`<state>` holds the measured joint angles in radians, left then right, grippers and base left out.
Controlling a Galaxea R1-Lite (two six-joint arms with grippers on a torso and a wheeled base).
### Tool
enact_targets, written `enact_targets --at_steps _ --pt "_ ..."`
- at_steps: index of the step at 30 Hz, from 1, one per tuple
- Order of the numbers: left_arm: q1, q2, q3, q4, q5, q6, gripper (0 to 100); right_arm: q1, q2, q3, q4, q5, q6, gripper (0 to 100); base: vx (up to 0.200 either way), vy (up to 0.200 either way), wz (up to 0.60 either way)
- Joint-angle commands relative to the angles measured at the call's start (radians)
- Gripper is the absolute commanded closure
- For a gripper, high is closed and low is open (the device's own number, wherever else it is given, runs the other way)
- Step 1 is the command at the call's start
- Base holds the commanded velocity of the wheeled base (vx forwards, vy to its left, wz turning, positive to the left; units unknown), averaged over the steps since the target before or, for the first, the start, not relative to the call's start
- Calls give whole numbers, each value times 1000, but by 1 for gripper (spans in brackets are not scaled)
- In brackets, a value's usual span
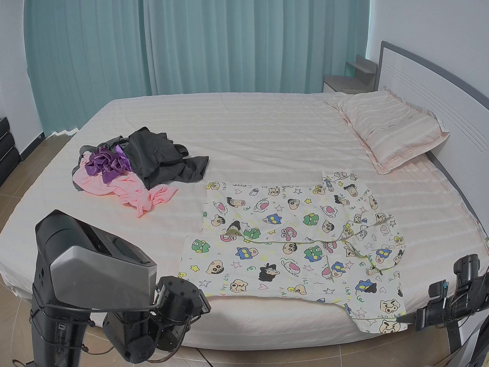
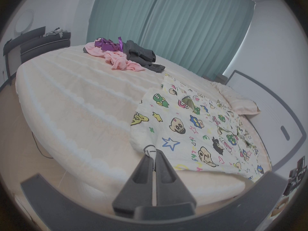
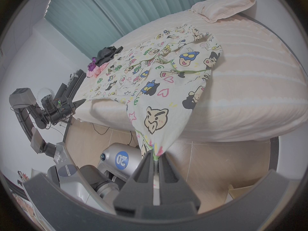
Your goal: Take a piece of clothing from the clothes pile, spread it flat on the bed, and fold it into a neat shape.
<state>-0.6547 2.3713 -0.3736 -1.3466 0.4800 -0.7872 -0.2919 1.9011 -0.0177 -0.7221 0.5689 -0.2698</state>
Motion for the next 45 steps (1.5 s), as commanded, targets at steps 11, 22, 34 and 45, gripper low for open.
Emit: enact_targets --at_steps 11,22,34,45 --pt "-46 -7 140 0 -1 0 100 -35 -94 18 179 0 -109 100 0 0 0" --pt "3 -24 128 -5 -75 0 100 -33 -100 4 190 2 -115 100 0 0 0" --pt "230 -83 153 -42 -518 154 0 -26 -91 -31 199 2 -111 100 0 0 0" --pt "256 19 67 -55 -635 244 0 -21 -69 -56 196 2 -111 100 0 0 0"
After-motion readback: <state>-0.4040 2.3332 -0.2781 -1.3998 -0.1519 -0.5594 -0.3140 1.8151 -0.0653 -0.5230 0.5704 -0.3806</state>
